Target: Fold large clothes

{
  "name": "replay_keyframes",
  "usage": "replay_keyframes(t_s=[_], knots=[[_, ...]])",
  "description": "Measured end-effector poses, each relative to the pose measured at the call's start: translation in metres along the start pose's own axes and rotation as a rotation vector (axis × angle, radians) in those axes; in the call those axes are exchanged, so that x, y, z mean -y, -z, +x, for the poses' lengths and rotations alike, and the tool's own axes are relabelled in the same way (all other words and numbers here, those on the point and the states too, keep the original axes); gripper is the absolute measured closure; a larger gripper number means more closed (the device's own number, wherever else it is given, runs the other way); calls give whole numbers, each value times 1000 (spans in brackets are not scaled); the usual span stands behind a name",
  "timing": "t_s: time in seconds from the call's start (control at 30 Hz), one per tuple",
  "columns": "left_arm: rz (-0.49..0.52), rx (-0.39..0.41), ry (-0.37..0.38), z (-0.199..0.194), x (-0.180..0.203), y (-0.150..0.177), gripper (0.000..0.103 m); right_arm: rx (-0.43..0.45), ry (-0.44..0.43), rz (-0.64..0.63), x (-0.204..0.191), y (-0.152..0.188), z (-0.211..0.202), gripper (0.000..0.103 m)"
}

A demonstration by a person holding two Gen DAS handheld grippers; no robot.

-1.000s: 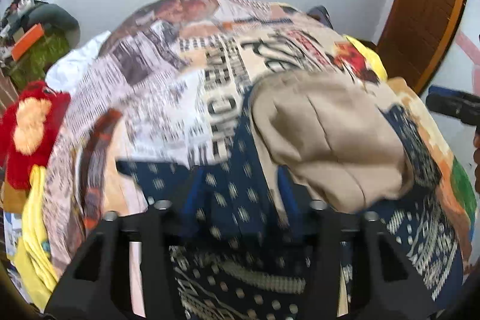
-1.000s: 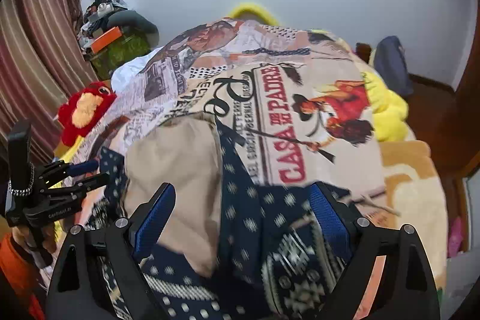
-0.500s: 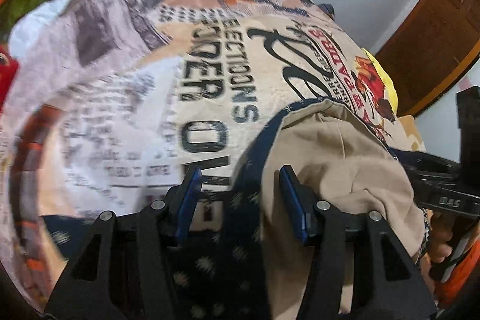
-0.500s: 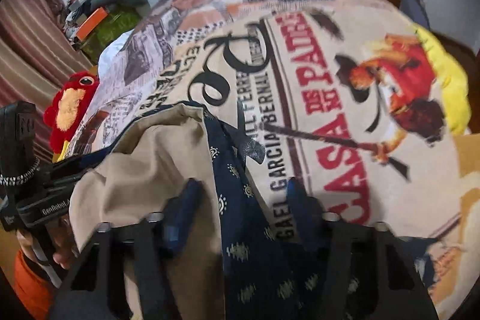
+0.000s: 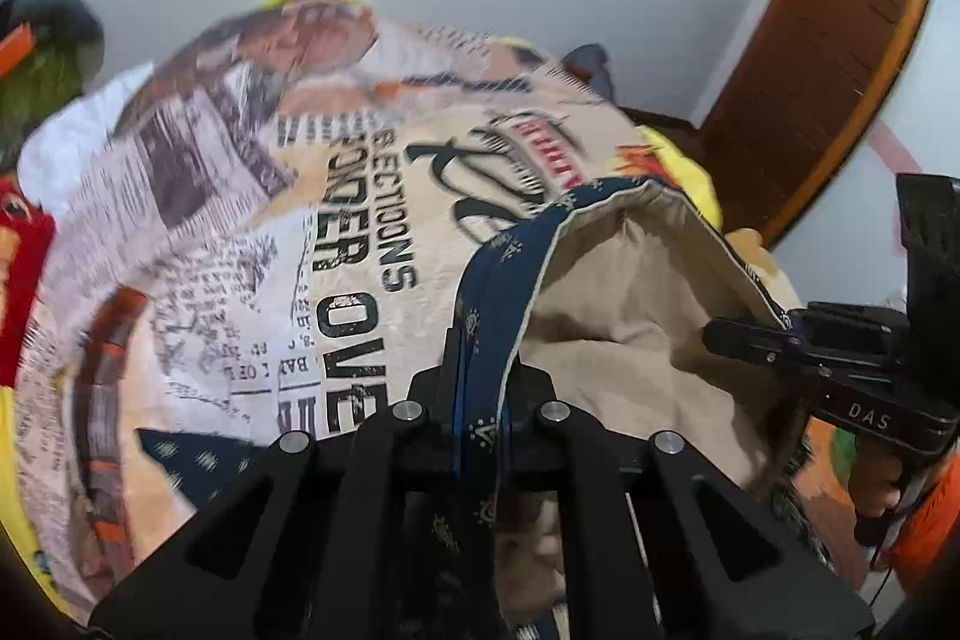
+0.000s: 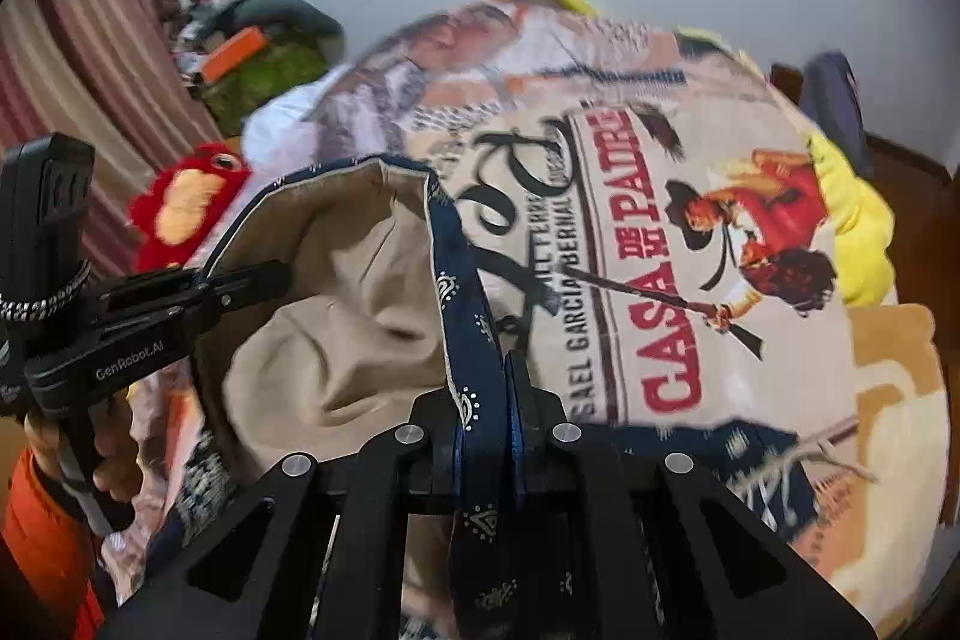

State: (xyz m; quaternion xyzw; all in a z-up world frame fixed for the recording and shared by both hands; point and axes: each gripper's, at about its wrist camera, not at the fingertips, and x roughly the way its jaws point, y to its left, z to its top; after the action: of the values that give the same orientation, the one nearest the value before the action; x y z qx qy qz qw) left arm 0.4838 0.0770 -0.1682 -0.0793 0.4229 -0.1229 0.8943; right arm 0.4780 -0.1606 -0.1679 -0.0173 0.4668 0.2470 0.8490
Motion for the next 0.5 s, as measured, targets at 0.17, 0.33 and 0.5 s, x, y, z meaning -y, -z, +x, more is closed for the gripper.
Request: replay_keyframes(t_s=[0.17, 0.33, 0.5], knots=[[70, 35, 14, -55, 26, 26, 94, 37, -35, -43, -22, 28, -52, 94], [90, 13, 30, -77, 34, 64, 94, 35, -43, -74, -40, 71, -85, 94], [96, -60, 32, -78, 35, 113, 94, -22, -27, -91, -54, 119, -93, 94]])
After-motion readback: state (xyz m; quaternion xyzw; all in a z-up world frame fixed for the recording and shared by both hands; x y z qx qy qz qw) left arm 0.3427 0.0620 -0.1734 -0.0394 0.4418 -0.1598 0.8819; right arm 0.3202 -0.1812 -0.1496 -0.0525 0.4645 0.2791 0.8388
